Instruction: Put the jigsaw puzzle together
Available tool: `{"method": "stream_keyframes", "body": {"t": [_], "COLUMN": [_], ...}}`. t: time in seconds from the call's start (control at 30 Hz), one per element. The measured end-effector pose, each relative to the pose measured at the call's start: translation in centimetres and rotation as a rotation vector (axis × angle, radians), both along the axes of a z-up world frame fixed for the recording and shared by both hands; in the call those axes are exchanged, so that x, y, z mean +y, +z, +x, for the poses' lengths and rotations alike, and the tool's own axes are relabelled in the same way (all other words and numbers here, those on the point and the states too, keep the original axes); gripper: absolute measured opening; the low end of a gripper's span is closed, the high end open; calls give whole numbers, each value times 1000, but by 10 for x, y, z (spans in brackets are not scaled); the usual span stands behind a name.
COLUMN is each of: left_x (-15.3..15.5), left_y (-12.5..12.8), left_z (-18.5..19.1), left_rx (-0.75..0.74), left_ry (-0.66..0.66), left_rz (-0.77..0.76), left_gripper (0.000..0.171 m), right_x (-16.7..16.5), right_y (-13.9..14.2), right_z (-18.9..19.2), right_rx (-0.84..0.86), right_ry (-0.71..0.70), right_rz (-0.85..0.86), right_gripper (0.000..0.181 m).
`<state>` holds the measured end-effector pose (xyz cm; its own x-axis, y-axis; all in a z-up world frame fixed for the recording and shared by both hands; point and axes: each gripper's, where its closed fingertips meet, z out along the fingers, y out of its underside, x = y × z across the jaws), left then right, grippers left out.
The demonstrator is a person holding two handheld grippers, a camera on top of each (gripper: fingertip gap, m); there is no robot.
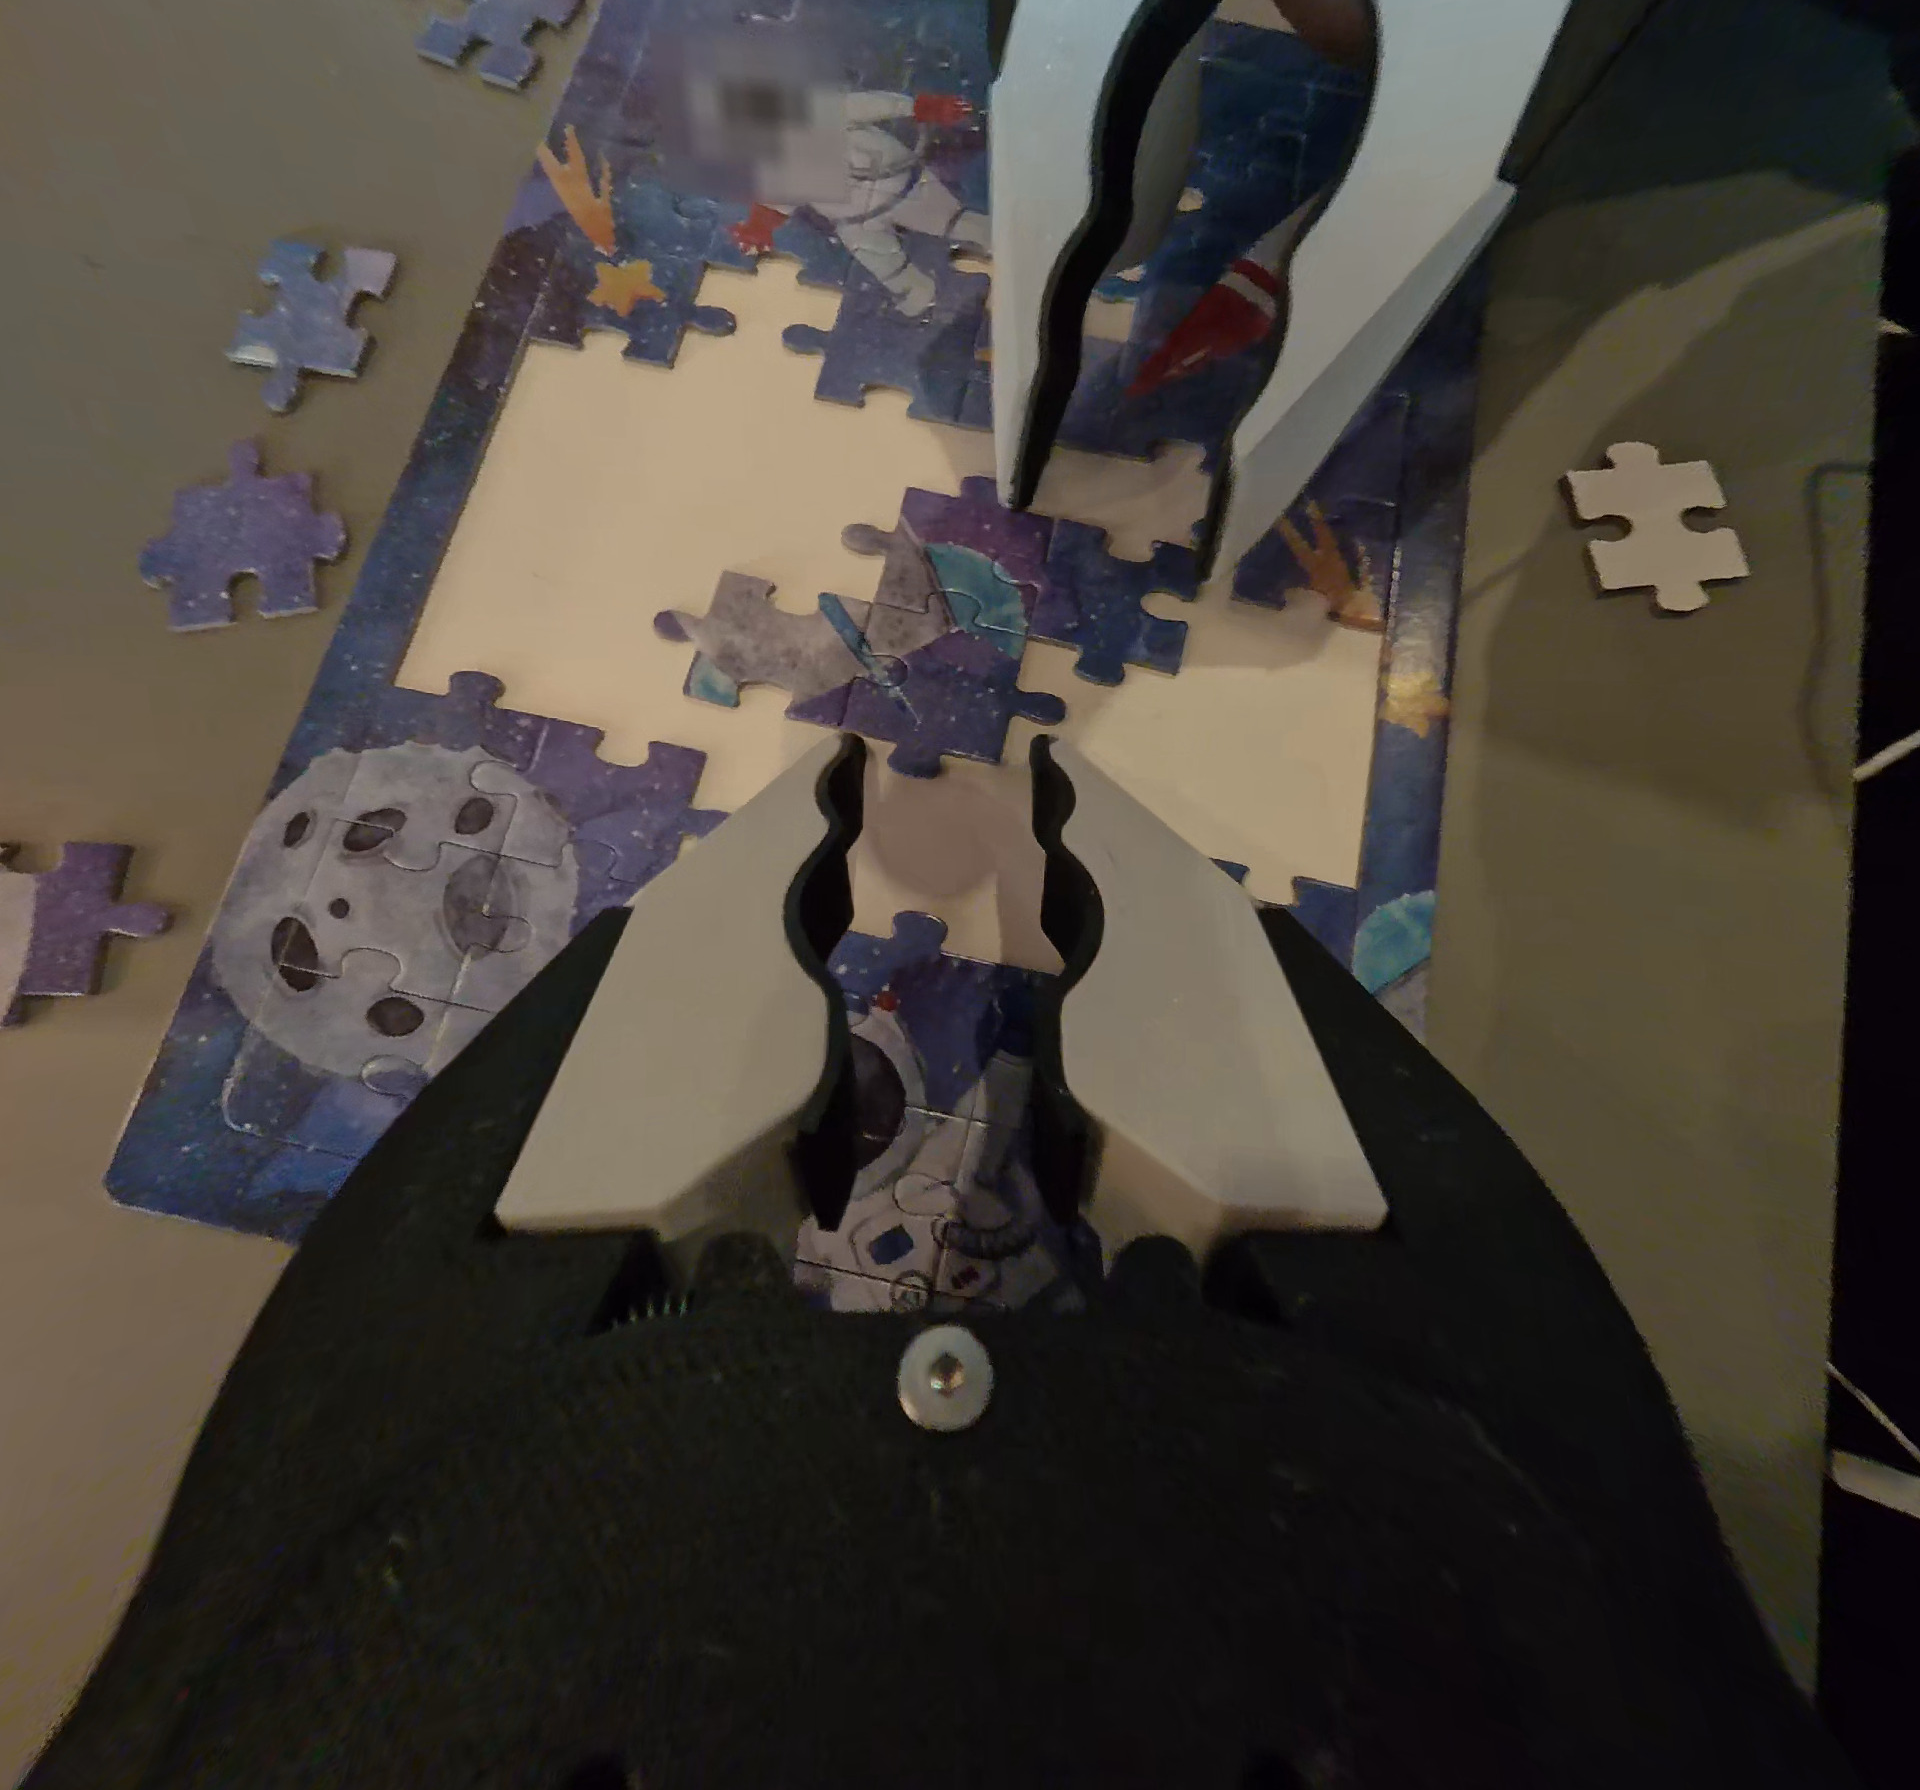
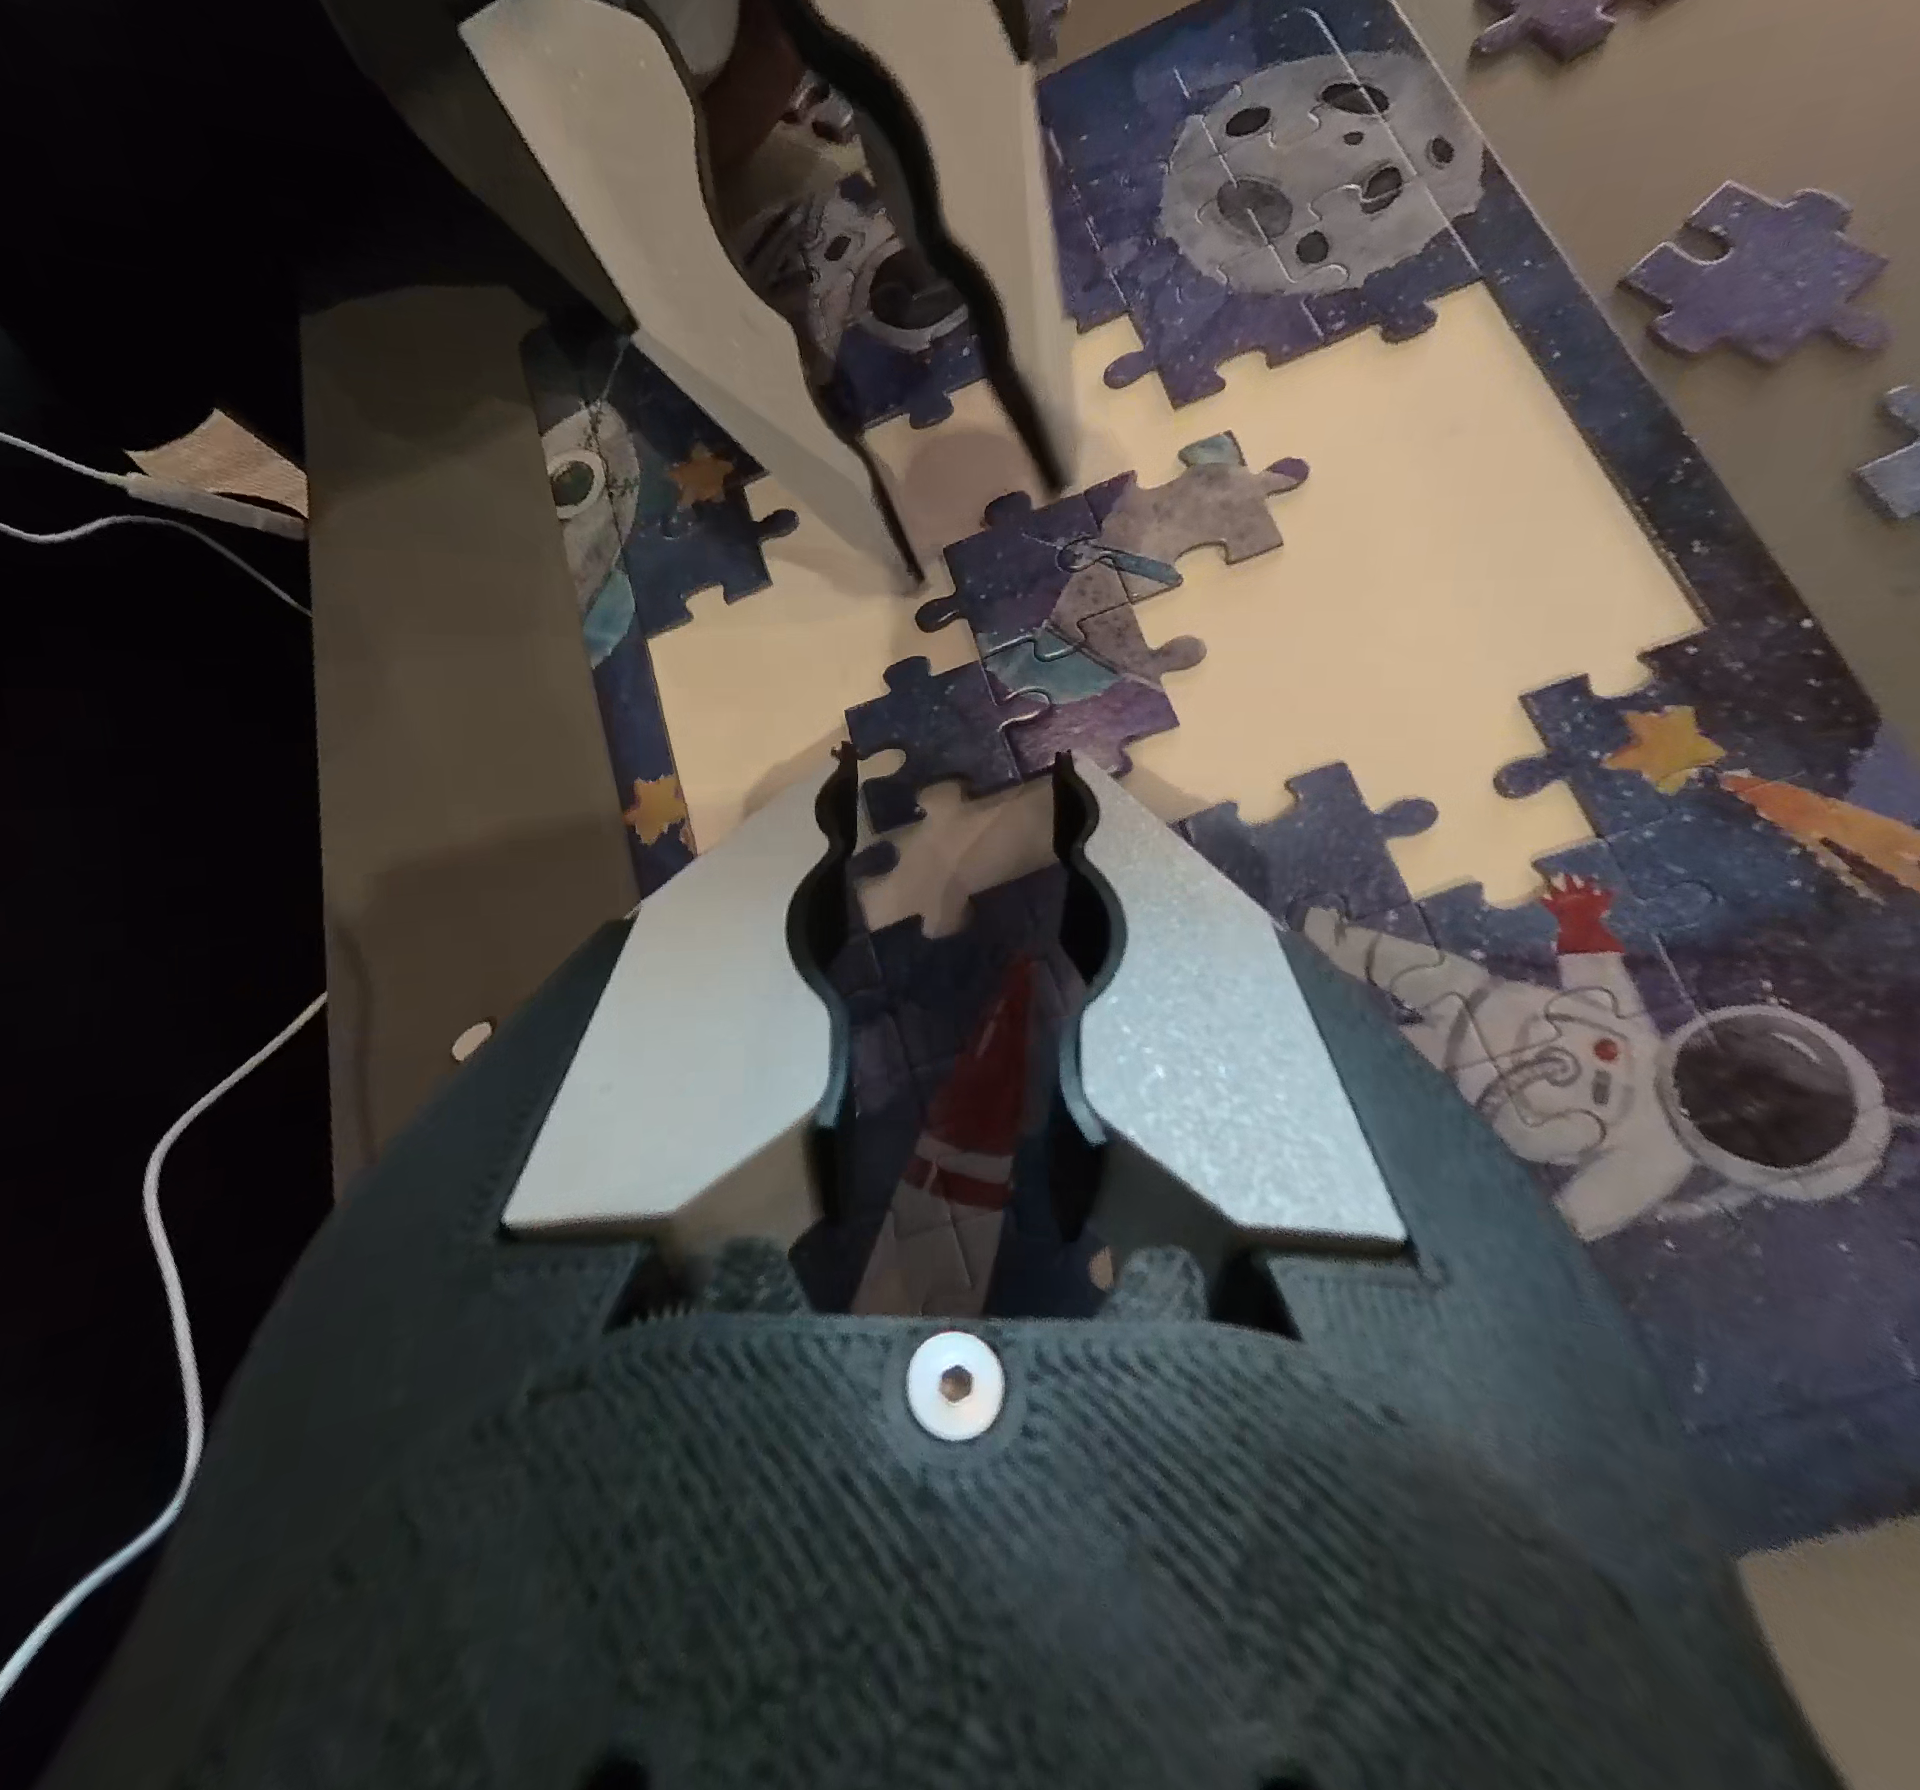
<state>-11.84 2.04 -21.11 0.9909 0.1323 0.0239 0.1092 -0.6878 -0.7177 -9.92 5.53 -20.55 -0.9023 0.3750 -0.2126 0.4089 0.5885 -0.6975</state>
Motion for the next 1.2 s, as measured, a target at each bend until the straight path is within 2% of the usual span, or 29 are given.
{"method": "stream_keyframes", "body": {"t": [0.5, 0.6, 0.73, 0.93, 1.2], "left_x": [-1, -1, -2, -2, -2], "left_y": [5, 6, 5, 2, 1], "left_z": [3, 2, 2, 3, 2], "left_rx": [-27, -34, -20, 11, 7], "left_ry": [-17, -15, -18, -25, -22], "left_rz": [33, 41, 38, 13, 6], "left_gripper": [24, 24, 24, 23, 22], "right_x": [0, 3, 5, 5, 3], "right_y": [4, 20, 43, 72, 50], "right_z": [-4, -9, -1, 1, -3], "right_rx": [27, 77, 60, 124, 135], "right_ry": [0, -13, 16, 16, -8], "right_rz": [-50, -131, -329, -468, -343], "right_gripper": [37, 36, 35, 27, 26]}}
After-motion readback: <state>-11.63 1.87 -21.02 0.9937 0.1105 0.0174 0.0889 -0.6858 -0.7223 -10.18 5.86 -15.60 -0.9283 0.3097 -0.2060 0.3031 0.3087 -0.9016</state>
